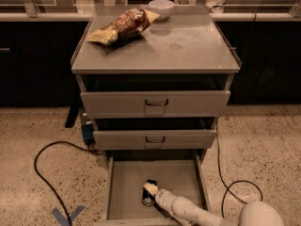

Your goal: Place pepsi can into bottom drawer

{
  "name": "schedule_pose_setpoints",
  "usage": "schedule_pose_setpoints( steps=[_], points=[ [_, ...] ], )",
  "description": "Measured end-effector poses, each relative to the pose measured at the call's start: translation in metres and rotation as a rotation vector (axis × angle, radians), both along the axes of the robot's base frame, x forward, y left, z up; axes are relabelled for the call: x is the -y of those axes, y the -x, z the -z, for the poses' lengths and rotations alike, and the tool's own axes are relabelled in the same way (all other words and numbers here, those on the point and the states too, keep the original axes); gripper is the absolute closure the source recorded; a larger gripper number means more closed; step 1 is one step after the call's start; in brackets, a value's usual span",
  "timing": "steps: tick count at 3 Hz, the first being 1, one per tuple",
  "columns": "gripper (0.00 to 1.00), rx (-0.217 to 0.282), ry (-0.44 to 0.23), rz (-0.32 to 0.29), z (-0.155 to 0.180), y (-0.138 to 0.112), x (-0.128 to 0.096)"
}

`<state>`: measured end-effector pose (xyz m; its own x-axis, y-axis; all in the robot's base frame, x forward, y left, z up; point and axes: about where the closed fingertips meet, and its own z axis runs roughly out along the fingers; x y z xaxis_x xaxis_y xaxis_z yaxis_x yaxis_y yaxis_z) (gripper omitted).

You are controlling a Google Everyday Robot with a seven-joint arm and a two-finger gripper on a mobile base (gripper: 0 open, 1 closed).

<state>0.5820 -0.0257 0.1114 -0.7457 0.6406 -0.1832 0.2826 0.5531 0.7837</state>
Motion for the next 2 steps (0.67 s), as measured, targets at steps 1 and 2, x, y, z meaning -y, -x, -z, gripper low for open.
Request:
schedule_pose_setpoints(
  steps=[1,2],
  points=[
    [0.00,0.000,0.000,0.000,0.0000,0.0000,-0.0001],
    [0.00,0.000,0.000,0.000,0.0000,0.0000,-0.0001]
  ],
)
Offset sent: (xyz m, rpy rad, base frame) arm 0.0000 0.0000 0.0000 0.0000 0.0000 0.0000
